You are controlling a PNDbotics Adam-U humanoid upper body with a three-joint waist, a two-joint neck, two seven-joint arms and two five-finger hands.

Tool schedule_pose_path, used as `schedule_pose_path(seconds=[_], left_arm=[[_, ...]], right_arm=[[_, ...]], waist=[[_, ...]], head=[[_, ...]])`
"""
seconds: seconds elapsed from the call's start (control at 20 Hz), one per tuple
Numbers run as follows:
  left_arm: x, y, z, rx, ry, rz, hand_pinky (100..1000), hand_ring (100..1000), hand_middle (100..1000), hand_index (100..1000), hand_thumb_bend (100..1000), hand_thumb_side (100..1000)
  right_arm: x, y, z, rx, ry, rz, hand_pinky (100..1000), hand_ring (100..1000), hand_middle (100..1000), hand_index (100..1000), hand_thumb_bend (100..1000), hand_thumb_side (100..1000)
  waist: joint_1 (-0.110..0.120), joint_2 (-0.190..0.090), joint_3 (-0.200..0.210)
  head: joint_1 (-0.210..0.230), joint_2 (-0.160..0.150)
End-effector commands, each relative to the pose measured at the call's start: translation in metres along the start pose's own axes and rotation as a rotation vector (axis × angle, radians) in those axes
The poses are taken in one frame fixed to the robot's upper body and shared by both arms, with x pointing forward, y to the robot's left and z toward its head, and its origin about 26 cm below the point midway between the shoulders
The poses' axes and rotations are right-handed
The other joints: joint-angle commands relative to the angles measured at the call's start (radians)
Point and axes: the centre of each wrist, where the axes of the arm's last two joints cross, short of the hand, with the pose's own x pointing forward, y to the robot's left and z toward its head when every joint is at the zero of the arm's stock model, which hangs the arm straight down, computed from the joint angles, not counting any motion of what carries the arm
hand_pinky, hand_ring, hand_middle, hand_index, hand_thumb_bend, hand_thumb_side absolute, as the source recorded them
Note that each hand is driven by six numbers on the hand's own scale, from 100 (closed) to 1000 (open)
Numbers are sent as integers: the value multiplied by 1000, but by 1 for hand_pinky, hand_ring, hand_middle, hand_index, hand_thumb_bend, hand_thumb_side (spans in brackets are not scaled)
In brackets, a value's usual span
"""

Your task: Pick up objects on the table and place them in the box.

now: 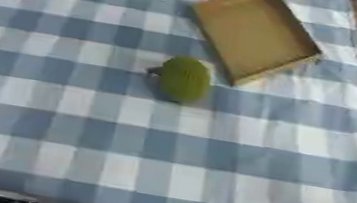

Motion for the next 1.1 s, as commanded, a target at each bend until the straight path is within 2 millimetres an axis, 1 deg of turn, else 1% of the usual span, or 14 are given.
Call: schedule_pose_path(seconds=[0.05, 0.35, 0.45, 0.55, 0.6, 0.65, 0.7, 0.75, 0.8, 0.85, 1.1], left_arm=[[4, 2, -9, -2, -37, 3, 601, 604, 605, 783, 212, 456], [4, 3, -9, -5, -35, 2, 599, 604, 605, 782, 212, 455], [4, 3, -8, -8, -34, 2, 598, 603, 605, 782, 209, 457], [4, 3, -8, -12, -33, 2, 598, 603, 605, 782, 209, 458], [4, 2, -8, -15, -32, 2, 598, 603, 605, 782, 208, 459], [4, 2, -8, -17, -31, 3, 597, 603, 605, 782, 208, 459], [4, 2, -8, -20, -31, 4, 597, 603, 605, 782, 208, 458], [4, 2, -8, -23, -32, 5, 597, 603, 605, 782, 207, 458], [4, 1, -8, -25, -32, 6, 597, 603, 605, 782, 207, 458], [4, 1, -9, -28, -32, 7, 597, 603, 605, 782, 205, 460], [4, 0, -9, -41, -29, 13, 596, 603, 605, 782, 204, 461]], right_arm=[[5, -6, -6, 4, -32, 22, 839, 801, 657, 805, 100, 296], [4, -5, -6, 10, -32, 23, 839, 802, 659, 806, 100, 300], [5, -5, -5, 30, -31, 29, 841, 813, 675, 817, 100, 312], [5, -2, -3, 90, -26, 51, 846, 832, 706, 830, 100, 344], [5, 1, -2, 128, -26, 64, 851, 850, 738, 843, 100, 300], [5, 3, 0, 170, -26, 78, 855, 871, 763, 853, 100, 288], [6, 5, 2, 216, -26, 92, 860, 893, 784, 861, 100, 298], [6, 8, 4, 264, -30, 105, 862, 918, 808, 872, 100, 280], [7, 11, 6, 307, -34, 118, 862, 918, 808, 872, 100, 280], [7, 13, 7, 349, -41, 131, 862, 953, 832, 883, 100, 222], [11, 26, 12, 542, -88, 182, 863, 1000, 846, 897, 100, 198]], waist=[[2, -18, 1], [3, -18, 1], [2, -19, 2], [1, -19, 5], [0, -19, 6], [-1, -19, 8], [-2, -19, 11], [-3, -18, 14], [-3, -19, 16], [-4, -19, 18], [-9, -21, 31]], head=[[-1, -7], [-3, -13], [-3, -14], [-5, -15], [-6, -16], [-8, -16], [-10, -18], [-13, -18], [-15, -19], [-17, -19], [-28, -21]])
